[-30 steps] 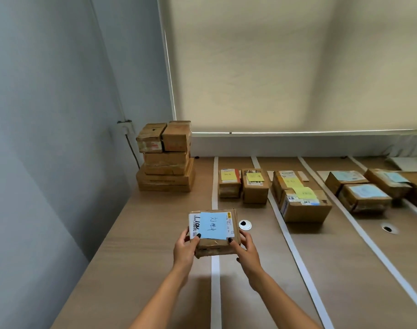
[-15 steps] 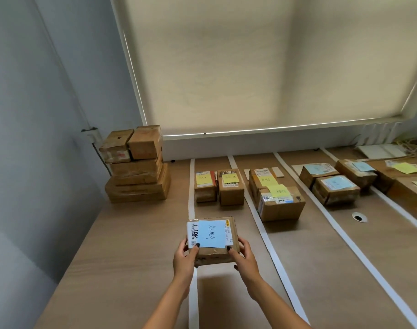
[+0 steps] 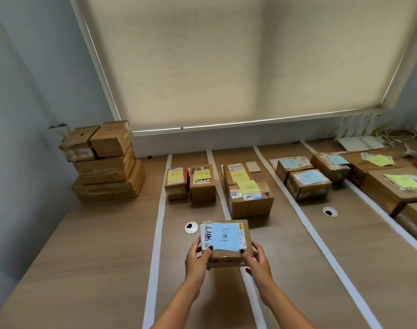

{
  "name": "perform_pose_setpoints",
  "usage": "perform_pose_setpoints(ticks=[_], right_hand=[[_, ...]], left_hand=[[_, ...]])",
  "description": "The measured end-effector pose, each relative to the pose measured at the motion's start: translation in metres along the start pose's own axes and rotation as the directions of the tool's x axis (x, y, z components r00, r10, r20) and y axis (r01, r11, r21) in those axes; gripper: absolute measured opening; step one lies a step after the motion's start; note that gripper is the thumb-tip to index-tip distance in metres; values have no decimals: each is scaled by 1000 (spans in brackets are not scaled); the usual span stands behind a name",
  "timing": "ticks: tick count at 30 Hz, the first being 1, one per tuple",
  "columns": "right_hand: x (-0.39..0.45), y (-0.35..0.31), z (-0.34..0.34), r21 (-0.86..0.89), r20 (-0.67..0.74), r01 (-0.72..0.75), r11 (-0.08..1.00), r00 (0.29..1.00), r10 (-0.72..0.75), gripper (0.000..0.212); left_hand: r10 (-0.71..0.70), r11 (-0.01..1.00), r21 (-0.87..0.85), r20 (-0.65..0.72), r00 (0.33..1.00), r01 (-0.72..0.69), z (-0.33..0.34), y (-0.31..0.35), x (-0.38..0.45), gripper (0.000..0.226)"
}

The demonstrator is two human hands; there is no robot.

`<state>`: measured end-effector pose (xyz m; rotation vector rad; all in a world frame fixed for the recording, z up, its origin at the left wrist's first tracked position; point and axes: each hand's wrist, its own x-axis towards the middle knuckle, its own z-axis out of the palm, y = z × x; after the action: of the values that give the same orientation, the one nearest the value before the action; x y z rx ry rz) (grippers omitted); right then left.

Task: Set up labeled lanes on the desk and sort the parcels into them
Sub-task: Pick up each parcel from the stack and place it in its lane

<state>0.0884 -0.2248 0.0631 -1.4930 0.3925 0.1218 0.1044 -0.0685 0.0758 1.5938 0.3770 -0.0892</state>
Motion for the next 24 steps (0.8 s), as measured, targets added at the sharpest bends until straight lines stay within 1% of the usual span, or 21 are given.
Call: perform_pose_setpoints(ticks=[4, 7, 11, 17, 24], right_hand=[[19, -6, -56, 8, 26, -17, 1000, 1000, 16, 45], [37, -8, -92, 16, 27, -36, 999, 999, 35, 47], [62, -5, -121, -11, 30, -56, 998, 998, 57, 46], [103, 3, -138, -72, 27, -88, 994, 996, 90, 51], [148, 17, -128, -158, 25, -137, 978, 989, 143, 54]], left_hand=[[-48, 999, 12, -8, 999, 48, 58, 1, -2, 50], [-65, 998, 15, 1, 998, 64, 95, 2, 1, 47], [-63, 997, 33, 0, 998, 63, 130, 1, 11, 45], [-92, 995, 39, -2, 996, 92, 160, -5, 38, 46], [-149, 988, 32, -39, 988, 151, 165, -18, 77, 46]])
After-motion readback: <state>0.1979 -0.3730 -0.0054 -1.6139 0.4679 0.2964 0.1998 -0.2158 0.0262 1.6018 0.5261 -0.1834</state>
